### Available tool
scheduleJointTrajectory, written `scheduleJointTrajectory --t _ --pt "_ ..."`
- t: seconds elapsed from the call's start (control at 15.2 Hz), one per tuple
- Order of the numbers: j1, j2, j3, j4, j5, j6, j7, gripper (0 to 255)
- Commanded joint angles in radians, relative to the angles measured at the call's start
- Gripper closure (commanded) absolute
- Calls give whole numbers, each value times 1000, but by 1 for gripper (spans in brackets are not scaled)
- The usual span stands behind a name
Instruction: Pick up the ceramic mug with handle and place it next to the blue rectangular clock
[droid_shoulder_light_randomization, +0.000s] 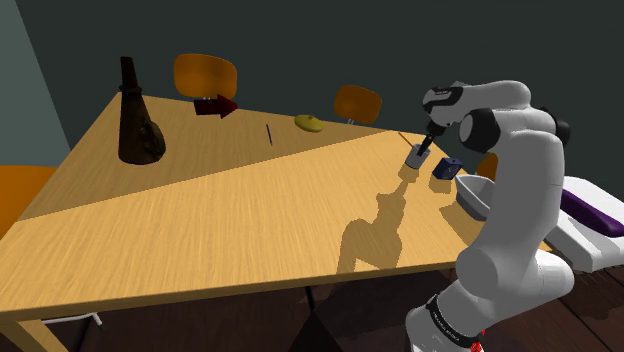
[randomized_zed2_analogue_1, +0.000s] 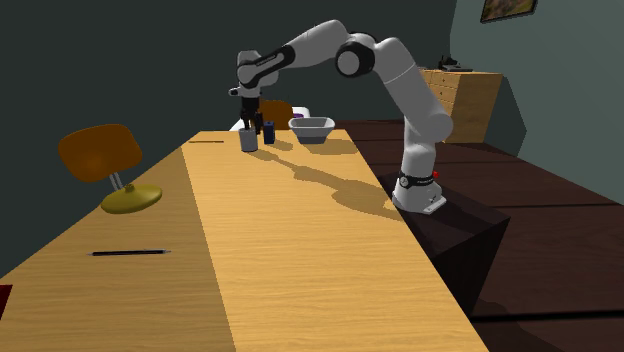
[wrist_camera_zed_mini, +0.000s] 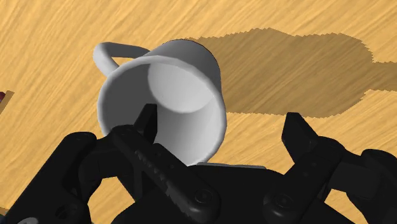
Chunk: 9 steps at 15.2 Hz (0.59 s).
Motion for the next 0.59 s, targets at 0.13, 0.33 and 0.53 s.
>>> scheduleJointTrajectory --t 0.13,0.33,0.53 --pt "2 -34 -10 33 -14 -65 7 0" --pt "2 -34 -10 33 -14 -65 7 0" --pt "2 -34 -10 33 -14 -65 7 0"
